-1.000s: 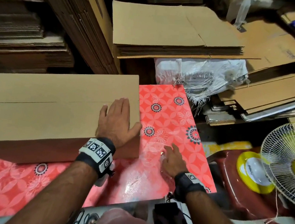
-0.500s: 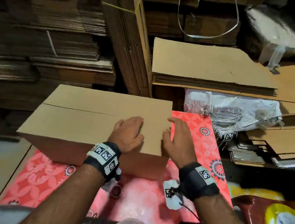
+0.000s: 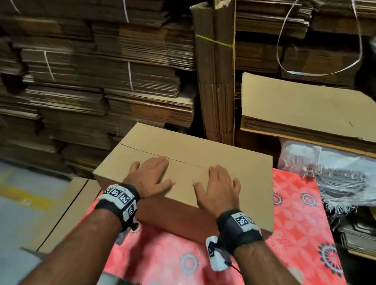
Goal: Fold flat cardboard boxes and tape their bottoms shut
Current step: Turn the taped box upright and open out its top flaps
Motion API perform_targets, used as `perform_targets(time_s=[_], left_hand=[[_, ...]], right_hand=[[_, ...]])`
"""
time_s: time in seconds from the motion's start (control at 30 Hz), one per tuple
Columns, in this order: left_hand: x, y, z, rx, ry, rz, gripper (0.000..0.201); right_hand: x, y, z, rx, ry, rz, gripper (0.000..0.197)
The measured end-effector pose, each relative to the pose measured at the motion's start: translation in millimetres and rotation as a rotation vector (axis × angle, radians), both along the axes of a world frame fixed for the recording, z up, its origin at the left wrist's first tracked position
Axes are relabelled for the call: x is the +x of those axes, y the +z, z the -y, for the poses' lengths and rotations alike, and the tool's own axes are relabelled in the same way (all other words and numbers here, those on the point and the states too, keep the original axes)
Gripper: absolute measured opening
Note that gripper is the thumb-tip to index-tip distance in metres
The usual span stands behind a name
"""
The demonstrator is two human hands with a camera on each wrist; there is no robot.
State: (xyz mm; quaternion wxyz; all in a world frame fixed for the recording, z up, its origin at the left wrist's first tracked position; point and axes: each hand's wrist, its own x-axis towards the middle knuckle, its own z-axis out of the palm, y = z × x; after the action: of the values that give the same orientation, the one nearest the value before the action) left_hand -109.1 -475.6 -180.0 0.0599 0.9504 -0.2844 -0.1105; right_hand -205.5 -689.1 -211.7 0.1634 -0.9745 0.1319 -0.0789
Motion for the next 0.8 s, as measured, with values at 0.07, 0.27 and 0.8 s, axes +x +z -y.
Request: perform_targets(time_s=[0.07, 0.27, 0.8], left_hand=[[6, 0, -8, 0.032, -0.034, -0.013, 0.105], [32, 11, -13, 0.067, -0.137, -0.124, 0.124], [13, 60, -7, -0.107, -0.202, 0.480, 0.108]], right_hand=[[5, -3, -1, -0.018, -0.060, 0.009, 0.067], [11, -1, 10, -0.093, -0.073, -0.038, 0.061], [-21, 110, -11, -0.216, -0.320, 0.312, 0.037]])
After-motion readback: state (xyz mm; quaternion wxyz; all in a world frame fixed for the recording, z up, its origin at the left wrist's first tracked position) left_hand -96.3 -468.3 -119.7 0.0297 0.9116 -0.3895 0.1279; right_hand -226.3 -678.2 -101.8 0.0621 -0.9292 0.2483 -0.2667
